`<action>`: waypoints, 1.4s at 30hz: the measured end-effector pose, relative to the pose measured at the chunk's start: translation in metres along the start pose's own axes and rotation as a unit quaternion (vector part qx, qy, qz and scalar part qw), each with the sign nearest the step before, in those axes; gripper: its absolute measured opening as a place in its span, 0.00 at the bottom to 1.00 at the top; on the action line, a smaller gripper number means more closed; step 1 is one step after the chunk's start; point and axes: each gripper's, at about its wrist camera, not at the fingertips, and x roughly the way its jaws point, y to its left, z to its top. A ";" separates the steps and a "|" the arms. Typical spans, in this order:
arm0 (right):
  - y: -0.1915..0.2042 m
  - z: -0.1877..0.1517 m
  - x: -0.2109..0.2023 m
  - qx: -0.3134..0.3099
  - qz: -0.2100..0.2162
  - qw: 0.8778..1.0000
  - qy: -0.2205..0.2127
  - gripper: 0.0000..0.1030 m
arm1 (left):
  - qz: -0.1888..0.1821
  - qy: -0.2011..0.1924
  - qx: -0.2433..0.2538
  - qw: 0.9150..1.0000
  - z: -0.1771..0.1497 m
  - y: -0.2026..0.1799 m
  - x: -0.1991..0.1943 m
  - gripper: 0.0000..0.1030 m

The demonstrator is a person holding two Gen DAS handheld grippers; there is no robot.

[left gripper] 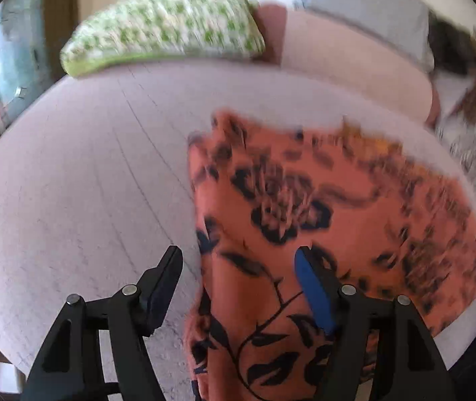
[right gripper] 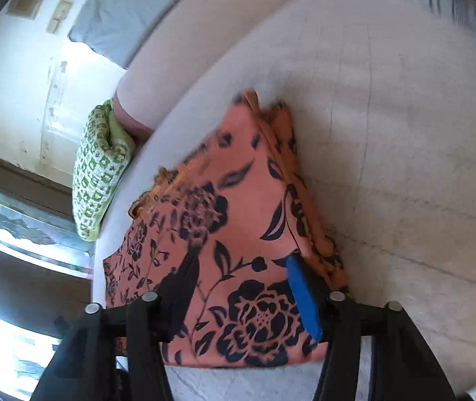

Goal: Fold small clothes

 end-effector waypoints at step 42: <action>-0.025 0.033 -0.001 -0.007 -0.045 0.999 0.018 0.73 | -0.044 0.038 0.064 0.996 0.006 -0.100 0.011 0.72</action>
